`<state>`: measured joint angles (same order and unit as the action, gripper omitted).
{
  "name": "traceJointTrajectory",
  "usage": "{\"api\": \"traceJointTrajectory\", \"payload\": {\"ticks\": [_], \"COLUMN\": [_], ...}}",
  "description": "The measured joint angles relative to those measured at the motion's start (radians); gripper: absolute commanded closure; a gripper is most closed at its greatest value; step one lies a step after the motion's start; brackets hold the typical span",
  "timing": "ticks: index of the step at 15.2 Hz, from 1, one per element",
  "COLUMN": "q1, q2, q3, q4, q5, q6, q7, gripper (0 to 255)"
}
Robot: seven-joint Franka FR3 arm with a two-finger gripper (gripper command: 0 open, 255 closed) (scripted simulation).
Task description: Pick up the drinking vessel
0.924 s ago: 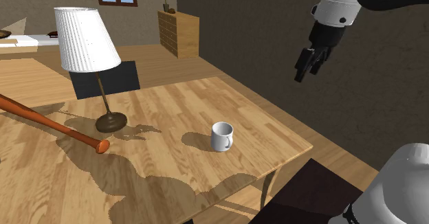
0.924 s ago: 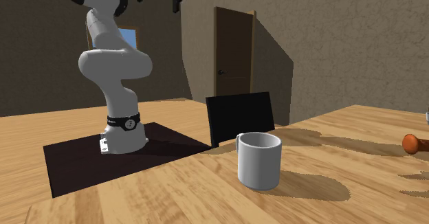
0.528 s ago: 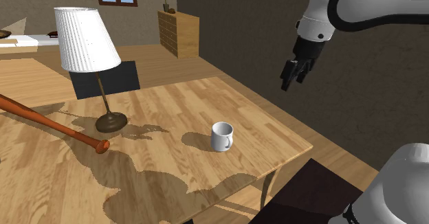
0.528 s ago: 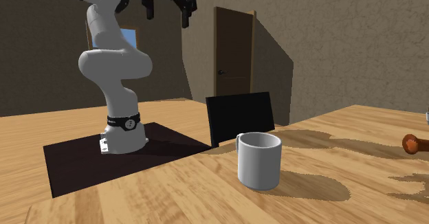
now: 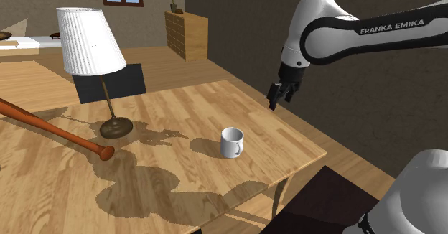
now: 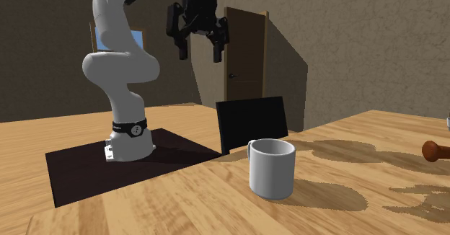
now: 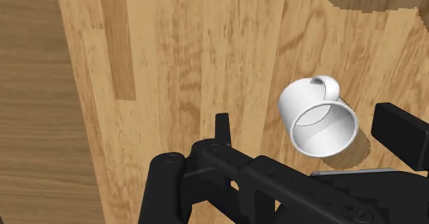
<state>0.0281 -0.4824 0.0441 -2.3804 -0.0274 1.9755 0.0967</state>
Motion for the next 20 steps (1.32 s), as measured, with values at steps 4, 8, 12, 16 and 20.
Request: {"api": "traceJointTrajectory", "payload": {"ticks": [4, 8, 12, 16, 20], "q1": [0.006, 0.008, 0.013, 0.02, 0.023], "q2": [0.135, 0.27, 0.427, 0.566, 0.65], "q3": [0.009, 0.01, 0.016, 0.022, 0.024], "q4": [0.015, 0.039, 0.098, 0.16, 0.193], "q5": [0.01, 0.017, 0.022, 0.028, 0.027], "q6": [0.114, 0.22, 0.312, 0.383, 0.432], "q7": [0.013, 0.013, 0.021, 0.027, 0.032], "gripper": [0, 0, 0, 0, 0]}}
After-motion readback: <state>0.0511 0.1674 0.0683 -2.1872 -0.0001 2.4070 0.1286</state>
